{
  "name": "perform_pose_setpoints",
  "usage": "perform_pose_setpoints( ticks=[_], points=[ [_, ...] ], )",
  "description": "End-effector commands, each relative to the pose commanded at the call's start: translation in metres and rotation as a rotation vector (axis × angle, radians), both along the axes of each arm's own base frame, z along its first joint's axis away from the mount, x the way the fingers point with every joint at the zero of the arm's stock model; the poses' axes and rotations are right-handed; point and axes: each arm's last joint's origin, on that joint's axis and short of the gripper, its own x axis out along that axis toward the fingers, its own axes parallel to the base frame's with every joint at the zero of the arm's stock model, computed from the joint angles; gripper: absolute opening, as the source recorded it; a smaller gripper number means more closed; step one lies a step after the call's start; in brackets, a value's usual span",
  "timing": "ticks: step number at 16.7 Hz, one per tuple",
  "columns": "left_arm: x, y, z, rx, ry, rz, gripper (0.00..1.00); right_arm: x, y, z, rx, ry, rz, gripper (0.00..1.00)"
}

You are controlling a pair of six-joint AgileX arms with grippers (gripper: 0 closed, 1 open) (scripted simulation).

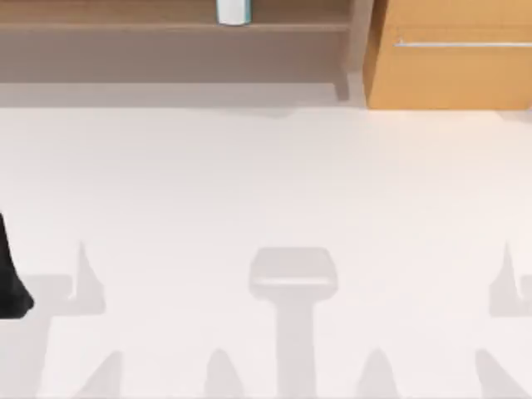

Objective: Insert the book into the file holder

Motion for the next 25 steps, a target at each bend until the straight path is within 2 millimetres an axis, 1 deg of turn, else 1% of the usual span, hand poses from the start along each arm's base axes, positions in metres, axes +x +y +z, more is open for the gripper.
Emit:
perform_pose_setpoints(
  ticks=[3,4,6,8,10,12,13,15,16,18,19,20,22,25],
  points=[
    [0.0,0.0,0.0,0.0,0.0,0.0,1.0,0.0,0.001,0.003,0.0,-0.002,0.001,1.0],
    [0.0,0.0,0.0,0.0,0.0,0.0,1.0,0.0,0.002,0.008,-0.001,-0.005,0.002,1.0],
    [0.0,0.0,0.0,0.0,0.0,0.0,1.0,0.002,0.005,0.025,-0.003,-0.012,0.007,1.0],
    [0.0,0.0,0.0,0.0,0.0,0.0,1.0,0.007,0.011,0.05,-0.005,-0.018,0.014,1.0],
    [0.0,0.0,0.0,0.0,0.0,0.0,1.0,0.018,0.021,0.081,-0.007,-0.022,0.021,1.0],
    [0.0,0.0,0.0,0.0,0.0,0.0,1.0,0.037,0.035,0.115,-0.01,-0.026,0.028,1.0],
    [0.0,0.0,0.0,0.0,0.0,0.0,1.0,0.05,0.045,0.132,-0.011,-0.026,0.03,1.0],
    [0.0,0.0,0.0,0.0,0.0,0.0,1.0,0.082,0.072,0.161,-0.014,-0.023,0.034,1.0],
    [0.0,0.0,0.0,0.0,0.0,0.0,1.0,0.1,0.089,0.172,-0.017,-0.02,0.036,1.0],
    [0.0,0.0,0.0,0.0,0.0,0.0,1.0,0.14,0.13,0.186,-0.023,-0.012,0.037,1.0],
    [0.0,0.0,0.0,0.0,0.0,0.0,1.0,0.161,0.153,0.187,-0.027,-0.008,0.037,1.0],
    [0.0,0.0,0.0,0.0,0.0,0.0,1.0,0.181,0.178,0.185,-0.03,-0.003,0.036,1.0],
    [0.0,0.0,0.0,0.0,0.0,0.0,1.0,0.218,0.227,0.171,-0.037,0.005,0.032,1.0],
    [0.0,0.0,0.0,0.0,0.0,0.0,1.0,0.262,0.294,0.13,-0.043,0.013,0.022,1.0]
  ],
)
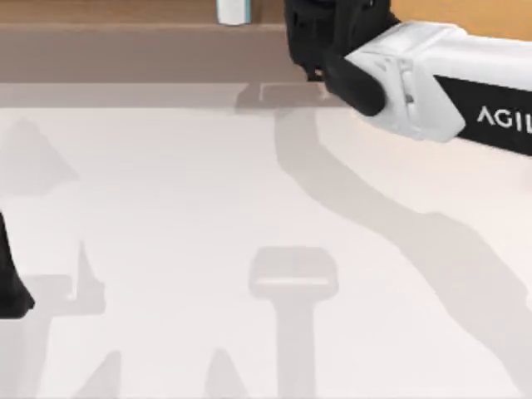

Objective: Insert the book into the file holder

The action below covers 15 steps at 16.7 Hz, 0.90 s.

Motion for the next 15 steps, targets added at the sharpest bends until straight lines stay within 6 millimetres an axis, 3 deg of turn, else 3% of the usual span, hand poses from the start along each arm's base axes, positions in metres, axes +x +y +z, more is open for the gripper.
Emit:
perform_pose_setpoints(
  ticks=[3,6,9,15],
  points=[
    [0.0,0.0,0.0,0.0,0.0,0.0,1.0,0.028,0.048,-0.044,0.006,-0.004,-0.012,1.0],
    [0.0,0.0,0.0,0.0,0.0,0.0,1.0,0.043,0.073,-0.074,0.022,-0.017,-0.023,1.0],
    [0.0,0.0,0.0,0.0,0.0,0.0,1.0,0.049,0.08,-0.085,0.03,-0.024,-0.029,1.0],
    [0.0,0.0,0.0,0.0,0.0,0.0,1.0,0.052,0.079,-0.085,0.029,-0.023,-0.03,1.0]
  ],
)
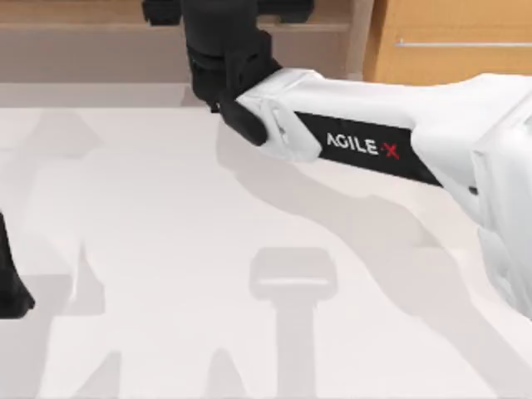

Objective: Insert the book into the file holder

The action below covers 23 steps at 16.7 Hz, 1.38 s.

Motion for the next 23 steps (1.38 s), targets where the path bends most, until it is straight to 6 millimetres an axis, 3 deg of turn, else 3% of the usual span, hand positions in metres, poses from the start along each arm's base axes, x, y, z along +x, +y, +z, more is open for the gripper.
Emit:
perform_pose_setpoints(
  ticks=[5,10,23],
  points=[
    [0.0,0.0,0.0,0.0,0.0,0.0,1.0,0.015,0.002,0.0,0.001,-0.001,0.001,1.0],
    [0.0,0.0,0.0,0.0,0.0,0.0,1.0,0.017,0.002,0.0,0.001,-0.001,0.001,1.0],
    [0.0,0.0,0.0,0.0,0.0,0.0,1.0,0.017,0.002,0.0,0.001,-0.001,0.001,0.02]
  ],
)
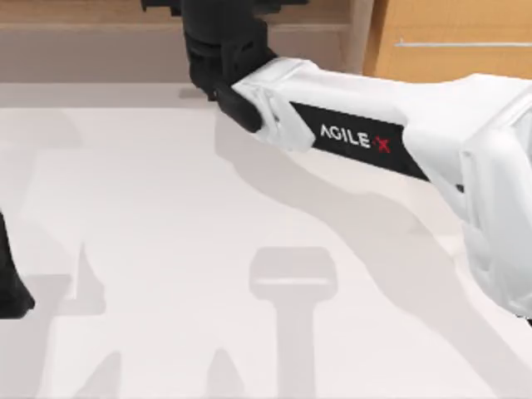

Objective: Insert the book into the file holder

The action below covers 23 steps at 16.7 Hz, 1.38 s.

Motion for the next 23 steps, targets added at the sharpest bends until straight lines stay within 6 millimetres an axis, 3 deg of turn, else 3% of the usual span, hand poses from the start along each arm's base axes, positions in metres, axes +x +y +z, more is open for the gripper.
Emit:
perform_pose_setpoints(
  ticks=[8,16,21,23],
  points=[
    [0.0,0.0,0.0,0.0,0.0,0.0,1.0,0.0,0.0,0.0,0.0,0.0,0.0,0.0],
    [0.0,0.0,0.0,0.0,0.0,0.0,1.0,-0.002,0.002,0.015,0.002,-0.001,0.004,0.0],
    [0.0,0.0,0.0,0.0,0.0,0.0,1.0,-0.002,0.002,0.013,0.002,0.003,0.006,0.0],
    [0.0,0.0,0.0,0.0,0.0,0.0,1.0,-0.009,0.0,0.022,0.019,0.002,0.023,0.0]
  ],
)
